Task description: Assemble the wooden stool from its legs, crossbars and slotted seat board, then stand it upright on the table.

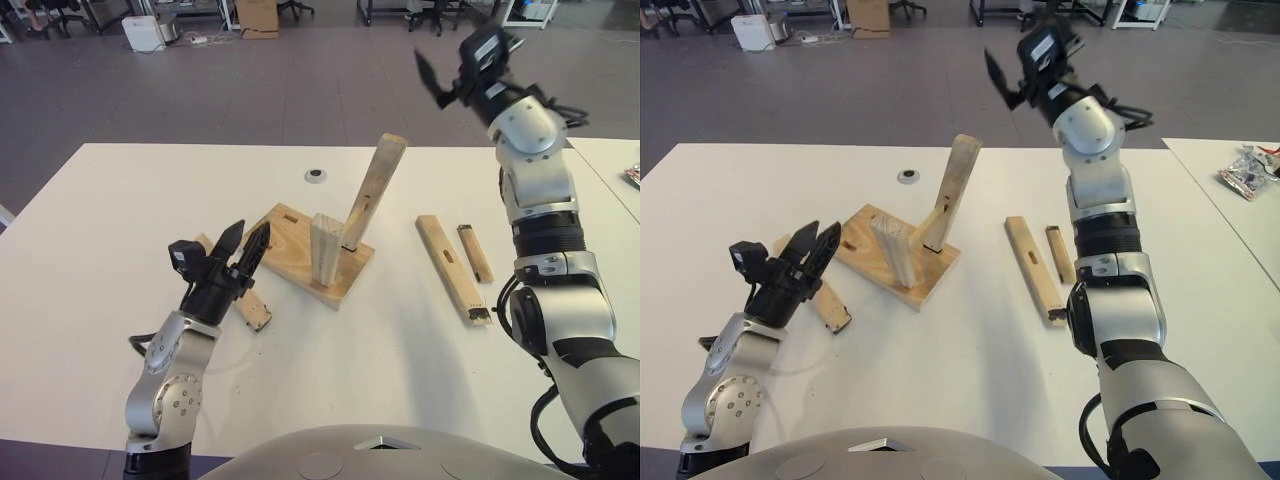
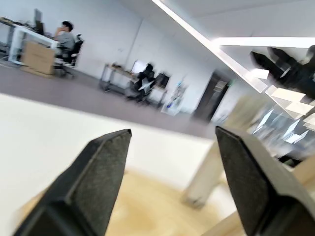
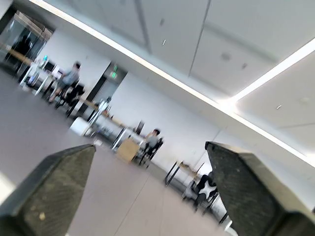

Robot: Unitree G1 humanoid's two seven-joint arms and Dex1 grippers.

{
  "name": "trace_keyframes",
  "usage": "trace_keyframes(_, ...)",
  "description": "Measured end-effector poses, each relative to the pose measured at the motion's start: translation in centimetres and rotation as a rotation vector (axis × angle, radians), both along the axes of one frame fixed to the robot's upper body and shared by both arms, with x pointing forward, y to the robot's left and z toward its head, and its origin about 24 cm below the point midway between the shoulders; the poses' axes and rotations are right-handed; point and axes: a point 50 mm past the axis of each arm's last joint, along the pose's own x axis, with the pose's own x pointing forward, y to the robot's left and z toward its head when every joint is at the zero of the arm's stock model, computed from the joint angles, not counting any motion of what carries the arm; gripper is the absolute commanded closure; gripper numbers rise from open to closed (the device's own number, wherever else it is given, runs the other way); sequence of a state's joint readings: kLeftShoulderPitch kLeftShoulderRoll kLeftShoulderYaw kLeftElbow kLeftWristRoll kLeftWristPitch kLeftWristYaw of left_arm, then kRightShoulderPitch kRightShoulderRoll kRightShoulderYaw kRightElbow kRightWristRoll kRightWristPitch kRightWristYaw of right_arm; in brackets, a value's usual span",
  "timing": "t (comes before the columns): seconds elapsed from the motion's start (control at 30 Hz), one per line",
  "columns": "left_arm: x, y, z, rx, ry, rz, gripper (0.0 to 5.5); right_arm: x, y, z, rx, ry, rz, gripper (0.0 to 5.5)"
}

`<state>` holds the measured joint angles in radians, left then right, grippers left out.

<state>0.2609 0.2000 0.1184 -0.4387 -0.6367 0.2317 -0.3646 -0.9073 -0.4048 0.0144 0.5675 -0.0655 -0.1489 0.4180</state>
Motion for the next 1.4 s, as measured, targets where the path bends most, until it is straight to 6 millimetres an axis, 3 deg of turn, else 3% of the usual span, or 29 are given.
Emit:
trace_keyframes(0.03, -0.2, 0.3, -0.9, 0.076, 0.046, 0.035, 2.36, 0.3, 0.6, -1.7, -0.027, 0.078, 0.048, 1.33)
trace_keyframes(0.1, -0.6, 0.4, -2.0, 0.147, 0.091, 0.102, 2.36, 0.2, 2.5, -3.2, -0.073, 0.142, 0.173, 1.33)
trace_keyframes(0.2, -1.5, 0.6, -2.9, 0.200, 0.125, 0.218, 2.36, -0.5, 3.9, -3.5, -0.068, 0.198, 0.375, 1.33)
trace_keyframes(0.3, -2.4, 0.9, -3.6, 0.257, 0.157, 0.280, 2.36, -2.0, 4.1, -3.7, -0.052, 0.242, 0.540, 1.33)
trace_keyframes(0.4, -2.6, 0.9, -3.8, 0.267, 0.169, 0.281, 2.36, -4.2, 3.0, -4.8, -0.026, 0.361, 0.693, 1.33)
trace_keyframes(0.5, -2.7, 1.7, -4.4, 0.423, 0.218, 0.197, 2.36, -6.4, 2.6, -4.7, 0.028, 0.460, 0.828, 1.33)
trace_keyframes(0.57, -2.7, 2.9, -5.1, 0.587, 0.271, 0.106, 2.36, -7.9, 3.2, -4.4, 0.075, 0.495, 0.916, 1.33)
trace_keyframes(0.67, -2.2, 3.6, -5.0, 0.657, 0.275, 0.059, 2.36, -10.4, 4.4, -4.1, 0.125, 0.535, 1.035, 1.33)
trace_keyframes(0.77, -2.1, 3.5, -5.1, 0.645, 0.280, 0.054, 2.36, -11.7, 4.8, -4.7, 0.155, 0.565, 1.043, 1.33)
trace_keyframes(0.93, -2.2, 3.6, -5.0, 0.671, 0.277, 0.009, 2.36, -10.7, 4.1, -5.2, 0.200, 0.547, 0.907, 1.33)
trace_keyframes(1.17, -0.5, 3.9, -3.3, 1.104, 0.130, -0.299, 2.36, -9.5, 3.3, -5.5, 0.240, 0.481, 0.770, 1.33)
trace_keyframes(1.4, 1.4, 2.2, -3.5, 1.102, 0.088, -0.361, 2.36, -9.4, 2.8, -6.7, 0.268, 0.496, 0.718, 1.33)
